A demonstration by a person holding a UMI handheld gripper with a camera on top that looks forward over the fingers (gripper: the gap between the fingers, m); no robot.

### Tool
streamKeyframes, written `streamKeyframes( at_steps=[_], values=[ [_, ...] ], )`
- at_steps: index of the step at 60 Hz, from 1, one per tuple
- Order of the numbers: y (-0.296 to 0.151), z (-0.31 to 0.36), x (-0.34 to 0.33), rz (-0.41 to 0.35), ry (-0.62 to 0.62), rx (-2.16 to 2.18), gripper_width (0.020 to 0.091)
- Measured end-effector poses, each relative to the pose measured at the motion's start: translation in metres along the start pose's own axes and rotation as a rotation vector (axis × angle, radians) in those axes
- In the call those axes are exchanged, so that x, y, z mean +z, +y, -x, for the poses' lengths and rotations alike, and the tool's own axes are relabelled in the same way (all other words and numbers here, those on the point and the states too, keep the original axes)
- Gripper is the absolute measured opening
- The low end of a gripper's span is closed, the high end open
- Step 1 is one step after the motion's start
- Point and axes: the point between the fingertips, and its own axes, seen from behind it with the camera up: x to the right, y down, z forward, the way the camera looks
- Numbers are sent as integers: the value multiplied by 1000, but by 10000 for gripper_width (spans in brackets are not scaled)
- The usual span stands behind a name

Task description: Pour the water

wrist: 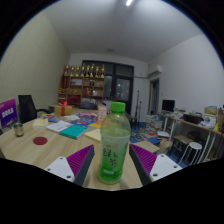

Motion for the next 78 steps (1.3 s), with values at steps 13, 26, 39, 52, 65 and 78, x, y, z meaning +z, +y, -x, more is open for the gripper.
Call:
streamKeyframes(
  at_steps=[13, 26, 39, 52, 65, 78],
  values=[
    [14, 5, 46, 45, -39, -10, 661],
    [4, 7, 52, -26, 12, 7, 482],
    [-24, 35, 38, -47, -15, -71, 391],
    [-137, 124, 39, -172, -36, -504, 390],
    [-170, 283, 63, -291, -32, -1258, 391],
    [-138, 375, 84, -344, -37, -1774, 395]
  ],
)
